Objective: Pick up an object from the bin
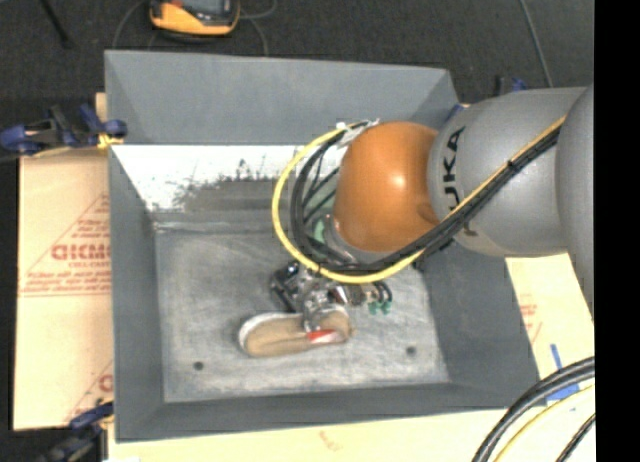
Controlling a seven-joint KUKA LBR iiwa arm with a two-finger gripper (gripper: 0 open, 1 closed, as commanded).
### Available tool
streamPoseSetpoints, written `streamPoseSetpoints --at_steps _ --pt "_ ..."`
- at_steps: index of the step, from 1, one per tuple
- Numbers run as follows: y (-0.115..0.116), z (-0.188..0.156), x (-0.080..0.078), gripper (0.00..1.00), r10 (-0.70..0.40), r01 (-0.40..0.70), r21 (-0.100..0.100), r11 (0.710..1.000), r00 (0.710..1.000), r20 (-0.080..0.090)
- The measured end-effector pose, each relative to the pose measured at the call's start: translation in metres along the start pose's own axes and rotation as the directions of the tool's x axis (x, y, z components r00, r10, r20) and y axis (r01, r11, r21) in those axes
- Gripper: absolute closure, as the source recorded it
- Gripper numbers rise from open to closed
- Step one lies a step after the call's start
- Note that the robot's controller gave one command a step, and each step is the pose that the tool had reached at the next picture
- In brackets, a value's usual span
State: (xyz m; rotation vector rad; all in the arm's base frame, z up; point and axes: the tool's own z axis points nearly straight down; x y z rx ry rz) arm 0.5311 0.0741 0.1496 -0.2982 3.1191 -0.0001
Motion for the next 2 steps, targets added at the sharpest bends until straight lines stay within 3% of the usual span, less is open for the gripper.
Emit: streamPoseSetpoints --at_steps 1,2 --pt "0.008 -0.032 0.008 1.00 -0.011 0.011 -0.001 1.000 1.000 -0.017" --pt "0.005 -0.094 0.013 1.00 -0.093 0.093 -0.002 0.996 0.996 -0.010"
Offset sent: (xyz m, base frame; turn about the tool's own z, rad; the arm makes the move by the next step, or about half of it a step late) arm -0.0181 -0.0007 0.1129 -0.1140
